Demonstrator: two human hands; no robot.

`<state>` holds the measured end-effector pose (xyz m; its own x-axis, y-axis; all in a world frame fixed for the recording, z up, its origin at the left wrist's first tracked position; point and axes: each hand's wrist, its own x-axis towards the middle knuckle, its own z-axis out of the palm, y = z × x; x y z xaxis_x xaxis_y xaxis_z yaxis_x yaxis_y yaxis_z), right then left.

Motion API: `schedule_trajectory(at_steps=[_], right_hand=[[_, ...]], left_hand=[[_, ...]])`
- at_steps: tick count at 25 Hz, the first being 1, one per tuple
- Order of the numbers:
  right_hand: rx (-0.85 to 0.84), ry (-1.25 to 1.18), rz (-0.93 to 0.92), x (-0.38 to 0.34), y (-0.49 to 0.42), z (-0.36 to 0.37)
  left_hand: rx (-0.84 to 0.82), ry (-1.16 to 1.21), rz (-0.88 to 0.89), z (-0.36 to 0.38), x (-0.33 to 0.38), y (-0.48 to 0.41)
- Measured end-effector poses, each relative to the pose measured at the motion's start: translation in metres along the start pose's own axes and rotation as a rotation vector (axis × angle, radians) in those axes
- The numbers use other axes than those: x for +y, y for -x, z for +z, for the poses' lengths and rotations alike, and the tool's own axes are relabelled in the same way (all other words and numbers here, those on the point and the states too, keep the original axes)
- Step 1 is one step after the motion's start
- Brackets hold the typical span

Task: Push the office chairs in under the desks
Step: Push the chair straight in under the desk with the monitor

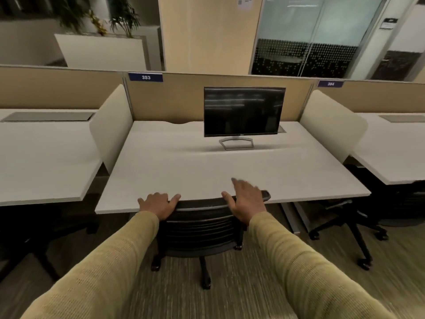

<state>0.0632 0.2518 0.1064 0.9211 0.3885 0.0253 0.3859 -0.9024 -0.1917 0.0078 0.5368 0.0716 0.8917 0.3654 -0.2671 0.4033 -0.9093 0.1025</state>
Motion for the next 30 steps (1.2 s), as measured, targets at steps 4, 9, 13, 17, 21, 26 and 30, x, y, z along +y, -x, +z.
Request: schedule_trajectory(at_steps=[4, 9, 13, 17, 21, 26, 30], right_hand=[[-0.259, 0.053, -0.006, 0.019, -0.025, 0.014], [-0.264, 0.114, 0.064, 0.058, -0.027, 0.017], [-0.284, 0.144, 0.04, 0.081, -0.01, 0.015], [-0.297, 0.119, 0.026, 0.093, 0.017, 0.008], [-0.254, 0.061, -0.033, 0.11, 0.063, 0.011], [-0.128, -0.069, -0.007, 0.145, 0.116, 0.012], [0.004, -0.065, 0.005, 0.174, 0.156, 0.012]], left_hand=[[-0.089, 0.035, 0.001, 0.002, -0.001, -0.014], [0.062, 0.032, -0.04, 0.014, 0.014, 0.005], [0.116, 0.041, -0.094, 0.034, 0.039, 0.035], [0.165, 0.001, -0.126, 0.045, 0.052, 0.068], [0.221, 0.041, -0.133, 0.056, 0.053, 0.112], [0.222, 0.055, -0.112, 0.062, 0.071, 0.158], [0.229, 0.052, -0.093, 0.071, 0.093, 0.187]])
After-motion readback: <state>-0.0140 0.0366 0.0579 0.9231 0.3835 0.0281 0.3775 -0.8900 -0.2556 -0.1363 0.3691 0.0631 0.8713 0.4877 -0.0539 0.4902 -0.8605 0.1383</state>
